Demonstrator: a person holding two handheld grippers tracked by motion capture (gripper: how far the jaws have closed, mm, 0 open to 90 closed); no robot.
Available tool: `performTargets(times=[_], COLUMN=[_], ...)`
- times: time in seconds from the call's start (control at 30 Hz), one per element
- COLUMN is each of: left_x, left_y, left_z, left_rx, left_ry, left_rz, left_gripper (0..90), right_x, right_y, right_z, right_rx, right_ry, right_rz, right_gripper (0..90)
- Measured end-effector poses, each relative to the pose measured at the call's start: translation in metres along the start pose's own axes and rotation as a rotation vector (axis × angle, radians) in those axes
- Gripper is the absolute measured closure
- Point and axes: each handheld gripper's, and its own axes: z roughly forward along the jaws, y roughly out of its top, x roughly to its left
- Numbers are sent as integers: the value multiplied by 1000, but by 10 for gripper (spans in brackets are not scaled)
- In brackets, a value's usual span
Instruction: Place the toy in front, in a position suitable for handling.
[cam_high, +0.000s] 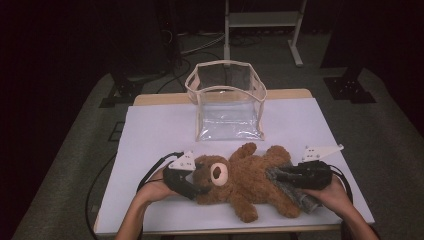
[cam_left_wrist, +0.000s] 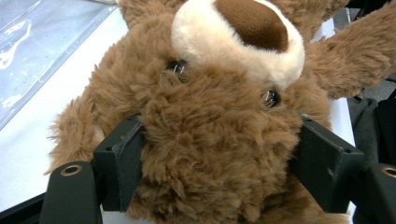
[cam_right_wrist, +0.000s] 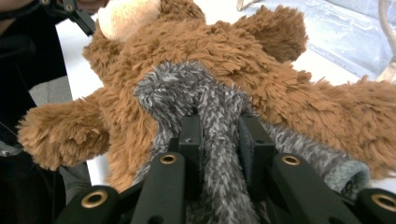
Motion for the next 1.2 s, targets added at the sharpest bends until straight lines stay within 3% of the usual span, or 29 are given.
performTargets(times=[0.33, 0.63, 0.8, 1.0, 1.2], left_x=[-7, -13, -14, -22, -34], left_y=[5, 16, 20, 34, 50], left_z=[13, 23, 27, 44, 58], left_rx=[-40, -48, -49, -49, -38], left_ry=[-7, 2, 3, -14, -28], left_rz=[8, 0, 1, 4, 40], left_gripper=[238, 237, 237, 237, 237], right_x=[-5, -2, 9, 6, 23], right_y=[9, 20, 19, 22, 39], right_z=[1, 0, -5, -16, -2], right_rx=[-26, 22, 20, 3, 36], right_ry=[50, 2, -13, -31, -24], right_rz=[4, -49, -82, -72, -168], right_gripper=[731, 730, 730, 730, 730])
